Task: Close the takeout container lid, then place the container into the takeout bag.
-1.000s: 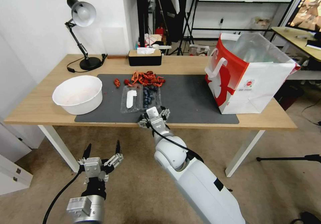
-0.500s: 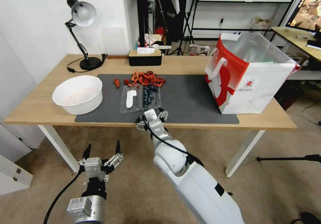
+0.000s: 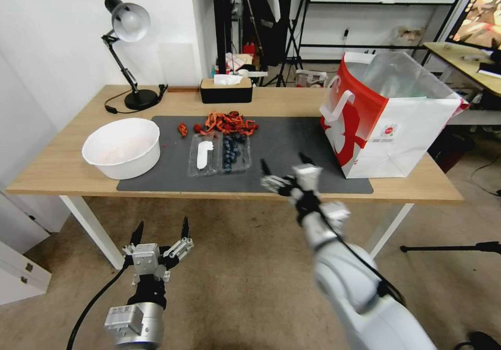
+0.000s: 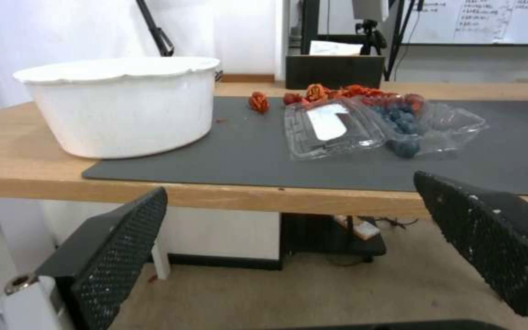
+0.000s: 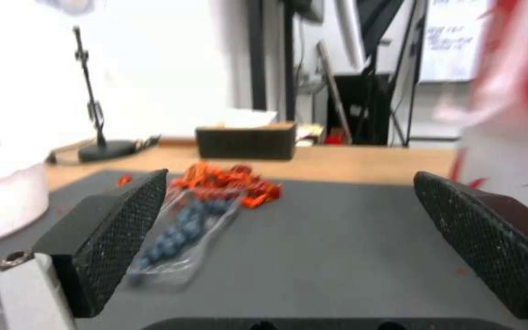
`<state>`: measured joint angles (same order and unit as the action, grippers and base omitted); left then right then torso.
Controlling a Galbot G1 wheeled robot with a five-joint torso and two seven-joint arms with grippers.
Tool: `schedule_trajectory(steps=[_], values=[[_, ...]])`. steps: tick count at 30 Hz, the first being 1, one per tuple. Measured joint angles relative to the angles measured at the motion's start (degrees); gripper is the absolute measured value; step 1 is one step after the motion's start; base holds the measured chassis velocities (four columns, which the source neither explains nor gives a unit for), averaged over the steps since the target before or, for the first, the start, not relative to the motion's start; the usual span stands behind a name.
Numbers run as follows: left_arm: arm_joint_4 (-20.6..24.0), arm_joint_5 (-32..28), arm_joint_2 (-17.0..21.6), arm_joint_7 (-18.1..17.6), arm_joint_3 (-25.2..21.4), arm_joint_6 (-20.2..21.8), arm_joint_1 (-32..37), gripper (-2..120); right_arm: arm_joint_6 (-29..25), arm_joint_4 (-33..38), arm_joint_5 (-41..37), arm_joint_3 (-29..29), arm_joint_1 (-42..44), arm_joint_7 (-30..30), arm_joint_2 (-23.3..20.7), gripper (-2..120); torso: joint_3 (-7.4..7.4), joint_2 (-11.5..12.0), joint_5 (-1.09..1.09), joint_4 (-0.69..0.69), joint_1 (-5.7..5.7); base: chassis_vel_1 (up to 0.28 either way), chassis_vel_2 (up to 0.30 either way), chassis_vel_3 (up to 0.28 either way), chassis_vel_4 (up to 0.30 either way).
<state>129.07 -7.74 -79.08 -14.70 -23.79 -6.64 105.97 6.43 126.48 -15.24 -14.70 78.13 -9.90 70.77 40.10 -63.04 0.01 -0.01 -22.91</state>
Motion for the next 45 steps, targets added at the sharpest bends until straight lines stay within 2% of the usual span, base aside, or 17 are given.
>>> schedule_trajectory(steps=[1, 6, 8, 9, 10, 13, 21, 33, 35, 37, 39, 41, 43, 44, 45], values=[[-0.08, -0.17, 0.13, 0.16, 0.1, 0.0, -0.11, 100, -2.74, 0.35, -0.74, -1.49, 2.38, 0.66, -0.46, 100, 0.0, 0.0, 0.01, 0.01, 0.0, 0.0, 0.0, 0.0, 0.0], [-0.28, -0.38, 0.37, 0.3, 0.22, -0.02, -0.31, 100, -6.97, 0.36, -1.19, -3.35, 5.55, 1.32, -0.63, 100, 0.0, 0.0, 0.0, 0.0, 0.0, 0.0, 0.0, 0.0, 0.0], [-0.69, -0.8, 0.92, 0.48, 0.44, -0.02, -0.69, 100, -13.21, -1.17, -0.27, -6.05, 10.96, 3.28, 0.54, 100, 0.0, 0.0, 0.0, 0.01, -0.01, 0.0, 0.0, 0.0, 0.0], [-0.69, -0.8, 0.92, 0.48, 0.44, -0.02, -0.69, 100, -13.21, -1.17, -0.27, -6.05, 10.96, 3.28, 0.54, 100, 0.0, 0.0, 0.0, 0.01, -0.01, 0.0, 0.0, 0.0, 0.0], [-0.86, -0.96, 1.13, 0.55, 0.54, -0.03, -0.78, 100, -16.01, -2.22, 0.32, -6.99, 13.4, 4.59, 1.39, 100, 0.0, 0.0, -0.01, 0.01, 0.0, 0.0, 0.0, 0.0, 0.0], [-1.26, -1.16, 1.5, 0.76, 0.73, -0.15, -0.81, 100, -19.63, -3.94, 2.39, -7.73, 17.86, 6.23, 3.18, 100, 0.0, 0.0, -0.02, 0.0, 0.0, 0.0, 0.0, 0.0, 0.0], [-1.51, -1.27, 1.84, 1.17, 1.15, -0.28, -0.82, 100, -21.24, -5.66, 5.93, -7.36, 19.98, 6.84, 5.1, 100, 0.0, 0.02, -0.01, 0.01, 0.0, 0.0, 0.0, 0.0, 0.0], [-2.1, -2.84, 2.15, 1.21, 1.89, 0.07, -1.58, 100, -21.21, -5.92, 7.08, -7.13, 19.96, 7.02, 5.06, 100, 0.01, 0.02, 0.0, 0.01, 0.0, 0.0, 0.0, 0.0, 0.0], [-0.62, -7.65, 2.6, 1.31, 2.53, 2.12, -2.19, 100, -21.02, -5.74, 7.08, -7.12, 19.98, 7.16, 4.99, 100, 0.0, 0.02, -0.01, 0.02, -0.01, 0.0, 0.0, 0.0, 0.0], [-0.21, -8.9, 2.69, 1.31, 2.66, 2.72, -2.33, 100, -20.99, -5.7, 7.08, -7.12, 19.99, 7.17, 4.97, 100, 0.0, 0.02, 0.0, 0.02, -0.01, 0.0, 0.0, 0.0, 0.0], [3.12, -20.37, 3.53, 0.17, 3.76, 7.46, -4.06, 100, -20.67, -5.41, 7.08, -7.09, 20.06, 7.26, 4.7, 100, 0.0, 0.02, 0.0, 0.0, -0.01, 0.0, 0.0, 0.0, 0.0], [3.68, -22.32, 3.67, -0.12, 3.84, 8.2, -4.48, 100, -20.6, -5.41, 7.08, -7.07, 20.02, 7.26, 4.63, 100, 0.0, 0.02, 0.0, 0.0, -0.01, 0.0, 0.0, 0.0, 0.0], [6.26, -32.59, 4.35, -1.51, 3.89, 10.9, -6.35, 100, -19.94, -5.48, 6.84, -6.4, 19.05, 7.3, 3.71, 100, 0.01, 0.02, -0.01, 0.01, -0.01, 0.0, 0.0, 0.0, 0.0], [6.26, -32.59, 4.35, -1.51, 3.89, 10.9, -6.35, 100, -19.94, -5.48, 6.84, -6.4, 19.05, 7.3, 3.71, 100, 0.01, 0.02, -0.01, 0.01, -0.01, 0.0, 0.0, 0.0, 0.0], [7.87, -39.25, 4.73, -2.77, 3.58, 12.38, -7.84, 100, -19.52, -5.63, 6.6, -5.89, 18.41, 7.35, 3.11, 100, 0.01, 0.02, 0.01, 0.02, -0.01, 0.0, 0.0, 0.0, 0.0]])
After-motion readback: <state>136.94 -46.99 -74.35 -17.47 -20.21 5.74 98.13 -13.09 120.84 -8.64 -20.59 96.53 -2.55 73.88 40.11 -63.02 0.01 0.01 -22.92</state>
